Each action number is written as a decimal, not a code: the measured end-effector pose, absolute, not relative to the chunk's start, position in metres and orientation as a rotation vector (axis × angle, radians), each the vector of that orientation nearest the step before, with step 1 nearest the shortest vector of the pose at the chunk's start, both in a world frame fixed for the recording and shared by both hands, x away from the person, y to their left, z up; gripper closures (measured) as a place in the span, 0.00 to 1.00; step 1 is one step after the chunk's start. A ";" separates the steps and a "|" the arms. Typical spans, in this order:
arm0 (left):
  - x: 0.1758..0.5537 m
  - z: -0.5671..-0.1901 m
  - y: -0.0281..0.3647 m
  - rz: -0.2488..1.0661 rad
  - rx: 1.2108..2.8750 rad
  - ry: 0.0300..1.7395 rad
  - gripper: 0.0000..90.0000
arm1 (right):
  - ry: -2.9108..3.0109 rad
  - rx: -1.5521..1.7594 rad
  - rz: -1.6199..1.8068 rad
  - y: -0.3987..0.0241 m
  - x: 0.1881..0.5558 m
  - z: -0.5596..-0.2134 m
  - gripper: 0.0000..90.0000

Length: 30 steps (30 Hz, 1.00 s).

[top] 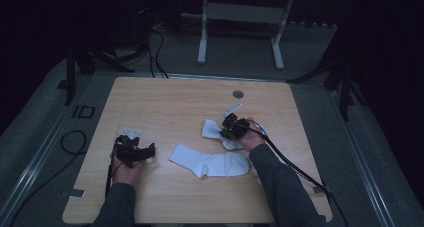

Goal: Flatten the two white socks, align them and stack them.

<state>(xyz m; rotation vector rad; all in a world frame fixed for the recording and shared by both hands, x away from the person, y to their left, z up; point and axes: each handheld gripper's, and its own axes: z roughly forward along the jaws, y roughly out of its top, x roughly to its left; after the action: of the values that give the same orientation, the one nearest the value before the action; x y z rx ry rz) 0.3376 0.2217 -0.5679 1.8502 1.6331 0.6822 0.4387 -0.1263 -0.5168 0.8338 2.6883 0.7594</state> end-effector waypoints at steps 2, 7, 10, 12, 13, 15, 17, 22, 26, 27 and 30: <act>0.338 -0.568 0.222 0.682 1.851 1.633 0.17 | 2.674 0.838 0.775 -0.129 0.437 -0.510 0.93; 0.338 -0.568 0.222 0.682 1.851 1.634 0.17 | 2.631 0.824 0.846 -0.135 0.429 -0.490 0.93; 0.338 -0.568 0.222 0.682 1.851 1.633 0.17 | 2.613 0.826 0.888 -0.140 0.425 -0.479 0.93; 0.338 -0.568 0.222 0.682 1.851 1.633 0.17 | 2.602 0.814 0.905 -0.142 0.421 -0.473 0.93; 0.338 -0.568 0.222 0.682 1.851 1.633 0.17 | 2.595 0.810 0.911 -0.143 0.419 -0.469 0.93; 0.338 -0.568 0.221 0.683 1.846 1.635 0.17 | 2.583 0.791 0.932 -0.142 0.415 -0.462 0.93; 0.338 -0.568 0.222 0.683 1.847 1.633 0.17 | 2.576 0.775 0.954 -0.141 0.411 -0.454 0.93; 0.338 -0.568 0.222 0.683 1.848 1.633 0.17 | 2.559 0.717 0.993 -0.136 0.401 -0.440 0.93; 0.338 -0.568 0.222 0.682 1.849 1.634 0.17 | 2.554 0.692 1.041 -0.133 0.396 -0.432 0.93; 0.338 -0.568 0.222 0.682 1.849 1.634 0.17 | 2.553 0.687 1.048 -0.132 0.395 -0.430 0.93; 0.338 -0.568 0.221 0.682 1.848 1.634 0.17 | 2.547 0.671 1.064 -0.130 0.391 -0.425 0.93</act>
<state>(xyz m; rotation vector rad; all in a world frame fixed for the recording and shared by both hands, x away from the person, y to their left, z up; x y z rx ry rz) 0.3376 0.2215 -0.5678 1.8483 1.6343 0.6820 0.3914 -0.1301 -0.4247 0.6708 2.5475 1.0643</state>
